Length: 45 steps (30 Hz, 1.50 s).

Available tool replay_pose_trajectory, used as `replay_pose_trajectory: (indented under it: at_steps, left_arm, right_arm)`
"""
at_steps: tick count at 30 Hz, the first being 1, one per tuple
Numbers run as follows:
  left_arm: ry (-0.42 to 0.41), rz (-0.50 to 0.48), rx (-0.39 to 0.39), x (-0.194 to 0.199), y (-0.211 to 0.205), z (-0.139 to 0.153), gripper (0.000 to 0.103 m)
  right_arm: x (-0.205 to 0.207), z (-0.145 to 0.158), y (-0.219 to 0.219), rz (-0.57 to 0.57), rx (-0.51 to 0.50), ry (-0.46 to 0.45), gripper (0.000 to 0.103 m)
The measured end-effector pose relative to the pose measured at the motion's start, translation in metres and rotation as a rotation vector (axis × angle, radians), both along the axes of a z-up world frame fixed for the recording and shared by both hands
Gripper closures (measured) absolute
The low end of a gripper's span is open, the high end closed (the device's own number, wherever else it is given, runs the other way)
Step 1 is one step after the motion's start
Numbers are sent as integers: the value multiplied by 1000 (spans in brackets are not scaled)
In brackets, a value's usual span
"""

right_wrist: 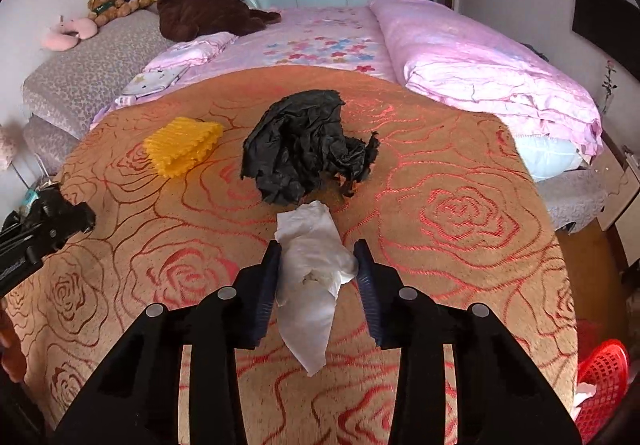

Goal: Collect trash
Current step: 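Carry the black bag and white tissue over the red wastebasket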

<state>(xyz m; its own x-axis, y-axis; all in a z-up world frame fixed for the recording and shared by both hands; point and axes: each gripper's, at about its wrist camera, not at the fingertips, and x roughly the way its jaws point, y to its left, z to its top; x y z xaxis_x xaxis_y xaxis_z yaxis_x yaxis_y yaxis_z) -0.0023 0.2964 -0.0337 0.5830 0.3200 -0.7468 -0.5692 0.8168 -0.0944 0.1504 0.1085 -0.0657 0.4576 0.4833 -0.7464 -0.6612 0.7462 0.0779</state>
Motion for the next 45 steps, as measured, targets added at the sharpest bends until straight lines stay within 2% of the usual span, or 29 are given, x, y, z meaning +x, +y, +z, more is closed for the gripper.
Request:
replay_pose_trajectory:
  at_steps: [17,33,45]
  left_arm:
    - [-28,-89,40,4,-44,15,71]
    - [-36,-218,58,20,-99,22,71]
    - [-81,-330,-18,28,-122,27,71]
  right_arm:
    - [-28,31,-63,-88,82,-47,66]
    - [-29,49,-115,-179,119,-77,66]
    - [-26,55,-149,-245,113,-92,66]
